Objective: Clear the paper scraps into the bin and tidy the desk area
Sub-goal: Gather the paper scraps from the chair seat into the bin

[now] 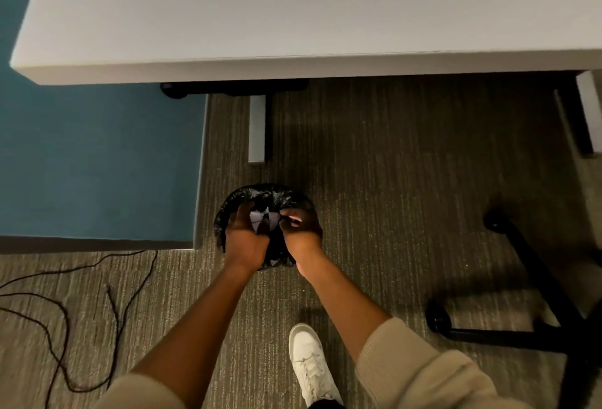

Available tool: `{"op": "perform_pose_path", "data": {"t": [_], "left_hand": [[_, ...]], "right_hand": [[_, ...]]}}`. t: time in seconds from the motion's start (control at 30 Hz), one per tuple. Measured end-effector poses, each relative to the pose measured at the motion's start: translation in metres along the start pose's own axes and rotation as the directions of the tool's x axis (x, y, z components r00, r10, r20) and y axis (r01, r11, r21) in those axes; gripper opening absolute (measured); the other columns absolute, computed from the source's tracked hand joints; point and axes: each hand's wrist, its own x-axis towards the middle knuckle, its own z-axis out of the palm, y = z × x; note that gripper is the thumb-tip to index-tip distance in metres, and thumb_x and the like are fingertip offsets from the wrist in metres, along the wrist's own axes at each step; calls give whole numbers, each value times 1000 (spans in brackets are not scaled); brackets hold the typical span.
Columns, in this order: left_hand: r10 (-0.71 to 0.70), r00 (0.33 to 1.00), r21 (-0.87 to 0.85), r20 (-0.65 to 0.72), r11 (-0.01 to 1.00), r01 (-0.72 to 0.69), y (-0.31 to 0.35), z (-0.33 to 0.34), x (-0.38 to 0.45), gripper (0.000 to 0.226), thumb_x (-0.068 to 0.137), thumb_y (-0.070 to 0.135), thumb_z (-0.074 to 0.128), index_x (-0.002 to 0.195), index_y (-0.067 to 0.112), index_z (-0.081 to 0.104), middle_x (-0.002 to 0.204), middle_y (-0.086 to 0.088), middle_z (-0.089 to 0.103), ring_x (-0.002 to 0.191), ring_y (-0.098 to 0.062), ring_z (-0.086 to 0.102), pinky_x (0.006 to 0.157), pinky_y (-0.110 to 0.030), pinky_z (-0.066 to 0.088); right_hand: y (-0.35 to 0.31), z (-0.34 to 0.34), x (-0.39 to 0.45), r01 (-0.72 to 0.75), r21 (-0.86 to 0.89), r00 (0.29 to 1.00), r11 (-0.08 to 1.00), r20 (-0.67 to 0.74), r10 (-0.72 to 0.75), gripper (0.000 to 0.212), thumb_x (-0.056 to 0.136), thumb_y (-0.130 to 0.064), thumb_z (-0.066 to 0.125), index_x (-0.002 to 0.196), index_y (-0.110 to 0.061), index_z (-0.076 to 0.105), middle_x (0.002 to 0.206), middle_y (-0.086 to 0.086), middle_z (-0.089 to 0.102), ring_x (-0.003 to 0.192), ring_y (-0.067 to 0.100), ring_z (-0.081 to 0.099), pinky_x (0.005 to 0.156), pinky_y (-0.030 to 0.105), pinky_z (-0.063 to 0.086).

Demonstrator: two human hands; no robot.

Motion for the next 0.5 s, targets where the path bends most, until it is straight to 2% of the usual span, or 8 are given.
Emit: {"op": "perform_pose_path", "data": {"t": [0.07,0.13,0.17,0.23,0.3,0.37,0.43,0.5], "left_hand": [[38,999,-1,14,999,-38,22,9,-6,44,96,14,59,138,11,49,131,-14,61,119,-29,59,94,-32,46],[86,995,8,50,996,-86,48,22,-16,41,96,11,57,136,8,52,127,-14,64,116,-26,61,99,-34,48],[111,992,20,65,993,-112,59,27,-21,38,96,10,57,134,6,54,122,-13,67,109,-22,64,97,-35,51],[188,978,22,88,982,-190,92,47,-40,31,95,11,56,126,6,59,109,-3,70,94,-11,64,84,-28,52],[264,960,1,87,964,-265,126,71,-63,25,95,16,58,119,10,61,107,5,66,92,-8,62,78,-25,46],[337,933,-14,128,941,-339,151,87,-82,25,96,21,59,120,13,59,116,0,65,106,-17,62,87,-33,50],[417,886,-19,203,906,-422,184,117,-107,32,96,22,59,126,12,55,125,-10,63,115,-25,61,97,-47,53],[471,848,-23,244,877,-480,212,138,-129,40,96,22,59,134,15,51,130,-12,60,120,-25,59,98,-52,53]], "right_hand": [[-3,-26,-4,55,39,997,998,-52,-53,23,93,-9,56,112,-16,67,125,6,64,115,22,60,94,33,51],[-8,-60,-12,106,63,990,992,-100,-100,26,91,-7,59,114,-18,66,124,6,64,116,20,60,93,32,52],[-10,-75,-15,126,78,987,989,-112,-117,29,89,-6,60,115,-19,65,124,5,64,116,19,59,91,30,52],[-11,-122,-30,171,83,972,982,-176,-154,32,88,-9,62,116,-24,63,123,1,62,116,14,58,86,24,49],[-9,-172,-49,254,10,926,967,-290,-240,27,88,-19,64,114,-26,61,121,-3,58,113,11,56,89,27,50],[-7,-211,-70,335,-77,861,939,-380,-338,27,87,-25,66,114,-27,61,118,-6,55,110,8,55,93,29,49],[3,-265,-95,381,-109,788,918,-481,-384,30,86,-26,67,115,-27,61,118,-10,55,107,3,54,93,24,48],[13,-309,-120,408,-135,729,903,-547,-411,30,86,-25,68,116,-27,61,119,-12,54,107,-2,52,94,18,45]]}}
